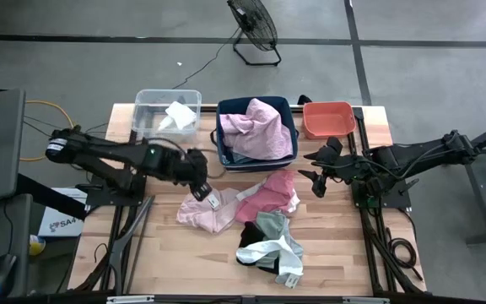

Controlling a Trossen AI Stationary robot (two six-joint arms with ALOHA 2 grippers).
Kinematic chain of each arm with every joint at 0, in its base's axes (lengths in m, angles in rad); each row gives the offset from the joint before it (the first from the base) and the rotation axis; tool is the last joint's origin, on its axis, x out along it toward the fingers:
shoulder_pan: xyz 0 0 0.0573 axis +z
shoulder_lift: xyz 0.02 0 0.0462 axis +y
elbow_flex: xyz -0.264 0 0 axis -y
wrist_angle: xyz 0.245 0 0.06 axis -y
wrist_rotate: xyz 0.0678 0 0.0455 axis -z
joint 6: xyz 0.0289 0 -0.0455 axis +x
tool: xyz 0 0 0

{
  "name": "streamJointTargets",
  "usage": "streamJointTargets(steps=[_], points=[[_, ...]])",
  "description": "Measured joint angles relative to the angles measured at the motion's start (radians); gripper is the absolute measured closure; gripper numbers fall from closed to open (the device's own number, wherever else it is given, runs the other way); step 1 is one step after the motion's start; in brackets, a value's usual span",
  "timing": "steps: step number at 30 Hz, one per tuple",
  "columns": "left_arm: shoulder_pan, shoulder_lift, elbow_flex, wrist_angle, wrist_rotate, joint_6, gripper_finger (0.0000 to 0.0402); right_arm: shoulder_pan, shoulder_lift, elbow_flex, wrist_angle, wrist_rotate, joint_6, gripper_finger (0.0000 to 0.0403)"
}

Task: Pick & Place Cloths
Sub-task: Put the light pink underwear into the transparent bin

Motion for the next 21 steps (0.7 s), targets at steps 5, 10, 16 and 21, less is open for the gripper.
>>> streamJointTargets(steps=[5, 10, 16, 21], points=[[-0.055, -0.001, -0.132, 0.161, 0.041, -0.019, 0.0234, 0.000, 0.000, 0.000, -0.001, 0.000, 0.000, 0.0160], [-0.085, -0.001, -0.229, 0.244, 0.054, 0.083, 0.0234, 0.000, 0.000, 0.000, -0.001, 0.000, 0.000, 0.0160], [-0.106, -0.001, -0.313, 0.356, 0.072, 0.267, 0.0234, 0.000, 0.000, 0.000, -0.001, 0.000, 0.000, 0.0160], [-0.118, -0.001, -0.362, 0.456, 0.100, 0.420, 0.0234, 0.000, 0.000, 0.000, -0.001, -0.002, 0.002, 0.0160]])
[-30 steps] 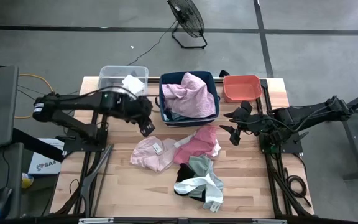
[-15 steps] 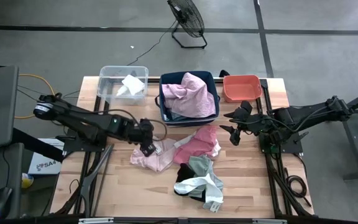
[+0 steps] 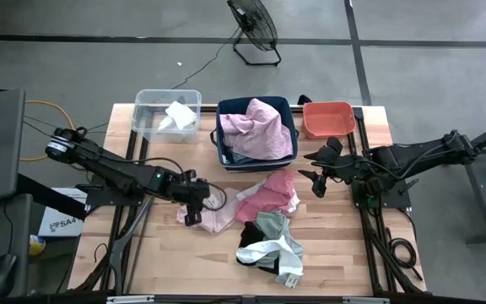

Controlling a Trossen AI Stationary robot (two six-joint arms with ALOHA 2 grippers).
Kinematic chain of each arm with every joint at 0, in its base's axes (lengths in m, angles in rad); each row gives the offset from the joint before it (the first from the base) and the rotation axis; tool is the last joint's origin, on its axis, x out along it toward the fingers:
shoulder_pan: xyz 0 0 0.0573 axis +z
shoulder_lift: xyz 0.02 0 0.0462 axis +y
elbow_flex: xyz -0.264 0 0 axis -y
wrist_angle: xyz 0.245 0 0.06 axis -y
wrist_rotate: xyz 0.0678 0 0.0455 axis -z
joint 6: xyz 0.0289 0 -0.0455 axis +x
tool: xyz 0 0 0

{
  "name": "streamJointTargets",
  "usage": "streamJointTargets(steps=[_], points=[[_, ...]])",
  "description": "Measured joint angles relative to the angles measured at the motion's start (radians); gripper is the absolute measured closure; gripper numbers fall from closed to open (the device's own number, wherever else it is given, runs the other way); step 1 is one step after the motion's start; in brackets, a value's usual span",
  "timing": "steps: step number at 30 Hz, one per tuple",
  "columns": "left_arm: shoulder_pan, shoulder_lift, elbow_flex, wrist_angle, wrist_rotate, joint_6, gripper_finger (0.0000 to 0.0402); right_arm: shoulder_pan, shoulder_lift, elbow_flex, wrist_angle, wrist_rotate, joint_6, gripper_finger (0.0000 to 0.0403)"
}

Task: Pick & Place Cloths
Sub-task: Put the light pink underwear into the transparent bin

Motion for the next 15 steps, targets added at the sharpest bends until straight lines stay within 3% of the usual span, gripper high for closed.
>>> streamJointTargets(steps=[9, 15], points=[[0.002, 0.032, -0.024, -0.003, 0.026, 0.022, 0.0234, 0.000, 0.000, 0.000, -0.001, -0.001, 0.002, 0.0160], [0.002, 0.126, -0.023, 0.012, 0.026, 0.054, 0.0234, 0.000, 0.000, 0.000, -0.001, -0.001, 0.002, 0.0160]])
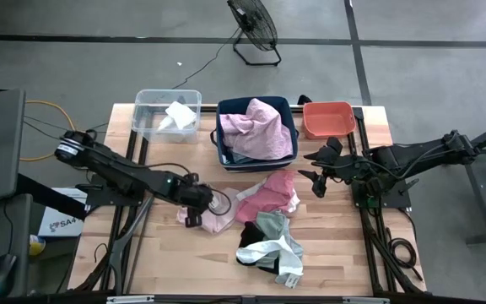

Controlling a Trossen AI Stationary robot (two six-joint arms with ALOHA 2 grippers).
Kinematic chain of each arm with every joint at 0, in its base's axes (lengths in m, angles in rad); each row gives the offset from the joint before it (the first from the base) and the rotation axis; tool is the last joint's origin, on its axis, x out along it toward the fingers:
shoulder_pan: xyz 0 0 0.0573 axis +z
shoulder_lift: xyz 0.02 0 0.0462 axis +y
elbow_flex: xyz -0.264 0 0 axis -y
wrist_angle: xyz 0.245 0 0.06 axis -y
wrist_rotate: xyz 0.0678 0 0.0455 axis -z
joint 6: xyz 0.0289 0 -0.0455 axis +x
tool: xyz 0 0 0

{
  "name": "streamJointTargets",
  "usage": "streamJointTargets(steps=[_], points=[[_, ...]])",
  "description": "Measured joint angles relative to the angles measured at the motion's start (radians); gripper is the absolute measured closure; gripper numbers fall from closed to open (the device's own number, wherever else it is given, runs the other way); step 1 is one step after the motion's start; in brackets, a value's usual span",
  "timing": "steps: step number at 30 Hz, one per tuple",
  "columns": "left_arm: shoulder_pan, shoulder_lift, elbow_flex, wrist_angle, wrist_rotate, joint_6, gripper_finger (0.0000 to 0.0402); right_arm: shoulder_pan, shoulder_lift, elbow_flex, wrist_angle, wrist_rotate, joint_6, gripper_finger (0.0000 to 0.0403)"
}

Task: Pick & Place Cloths
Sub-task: Put the light pink underwear into the transparent bin

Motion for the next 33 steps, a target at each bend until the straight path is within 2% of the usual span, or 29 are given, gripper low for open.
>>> streamJointTargets(steps=[14, 17, 21, 25, 29, 33], points=[[0.000, 0.146, 0.002, 0.021, -0.020, 0.051, 0.0244, 0.000, 0.000, 0.000, 0.000, 0.000, 0.000, 0.0160], [0.000, 0.161, 0.005, 0.023, -0.019, 0.047, 0.0282, 0.000, 0.000, 0.000, 0.000, 0.000, 0.000, 0.0160], [0.000, 0.164, 0.004, 0.029, -0.009, 0.043, 0.0377, 0.000, 0.000, 0.000, 0.000, 0.000, 0.000, 0.0160], [0.000, 0.159, 0.008, 0.020, 0.003, 0.042, 0.0395, 0.000, 0.000, 0.000, 0.000, 0.000, 0.000, 0.0160], [0.001, 0.155, 0.094, -0.122, 0.000, 0.024, 0.0398, 0.000, 0.000, 0.000, 0.000, -0.006, 0.000, 0.0160], [0.000, 0.145, 0.269, -0.357, -0.053, 0.025, 0.0399, 0.000, 0.000, 0.000, 0.000, -0.021, 0.000, 0.0160]])
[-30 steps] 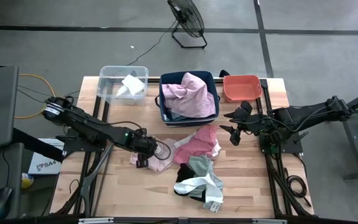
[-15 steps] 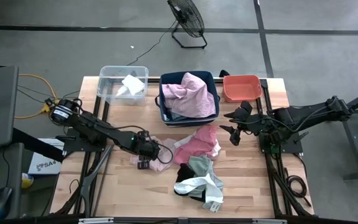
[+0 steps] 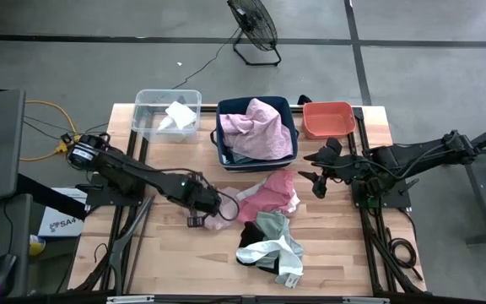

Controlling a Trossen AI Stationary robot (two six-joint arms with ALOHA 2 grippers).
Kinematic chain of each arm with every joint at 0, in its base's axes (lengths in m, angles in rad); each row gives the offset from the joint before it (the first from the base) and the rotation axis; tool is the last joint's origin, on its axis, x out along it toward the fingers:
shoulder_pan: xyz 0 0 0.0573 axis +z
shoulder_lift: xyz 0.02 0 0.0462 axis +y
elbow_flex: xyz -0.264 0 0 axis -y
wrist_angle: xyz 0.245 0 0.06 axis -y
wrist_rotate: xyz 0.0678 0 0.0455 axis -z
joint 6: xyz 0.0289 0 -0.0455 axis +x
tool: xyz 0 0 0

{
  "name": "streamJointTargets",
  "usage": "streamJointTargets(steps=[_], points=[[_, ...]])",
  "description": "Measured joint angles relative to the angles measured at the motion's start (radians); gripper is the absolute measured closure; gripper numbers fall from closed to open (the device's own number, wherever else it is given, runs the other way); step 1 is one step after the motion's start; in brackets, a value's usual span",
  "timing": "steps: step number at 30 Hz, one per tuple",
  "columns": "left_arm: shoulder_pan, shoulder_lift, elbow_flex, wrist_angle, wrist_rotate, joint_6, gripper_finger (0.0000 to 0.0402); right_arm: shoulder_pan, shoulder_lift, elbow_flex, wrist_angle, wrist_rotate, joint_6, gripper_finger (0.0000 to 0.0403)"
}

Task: Pick & Place Cloths
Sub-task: Put the light pink underwear into the transparent bin

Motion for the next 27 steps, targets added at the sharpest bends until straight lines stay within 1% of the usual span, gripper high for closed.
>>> streamJointTargets(steps=[2, 6, 10, 11, 14, 17, 18, 20, 22, 24, 27], points=[[0.000, -0.003, 0.102, -0.139, -0.038, 0.000, 0.0400, 0.000, 0.000, 0.000, 0.000, 0.000, 0.002, 0.0160], [0.000, -0.004, 0.312, -0.416, -0.151, -0.010, 0.0400, 0.000, 0.000, 0.000, 0.000, 0.000, 0.000, 0.0160], [0.000, -0.005, 0.504, -0.643, -0.269, -0.050, 0.0400, 0.000, 0.000, 0.000, 0.000, 0.001, -0.003, 0.0160], [0.000, -0.006, 0.543, -0.665, -0.303, -0.058, 0.0401, 0.000, 0.000, 0.000, 0.000, 0.001, -0.003, 0.0160], [0.001, -0.034, 0.618, -0.639, -0.393, -0.007, 0.0401, 0.000, 0.000, 0.000, 0.001, 0.002, -0.008, 0.0160], [0.008, -0.055, 0.686, -0.649, -0.532, -0.008, 0.0401, 0.000, 0.000, 0.000, 0.001, 0.002, -0.008, 0.0160], [0.014, -0.062, 0.695, -0.651, -0.583, -0.008, 0.0401, 0.000, 0.000, 0.000, 0.001, 0.002, -0.009, 0.0160], [0.020, -0.063, 0.709, -0.651, -0.654, -0.019, 0.0401, 0.000, 0.000, 0.000, 0.002, 0.003, -0.010, 0.0160], [0.048, -0.066, 0.719, -0.649, -0.727, -0.040, 0.0401, 0.000, 0.000, 0.000, 0.001, 0.003, -0.011, 0.0160], [0.076, -0.068, 0.722, -0.651, -0.773, -0.077, 0.0401, 0.000, 0.000, 0.000, 0.001, 0.003, -0.011, 0.0160], [0.151, -0.065, 0.722, -0.649, -0.817, -0.143, 0.0401, 0.000, 0.000, 0.000, 0.001, 0.003, -0.011, 0.0160]])
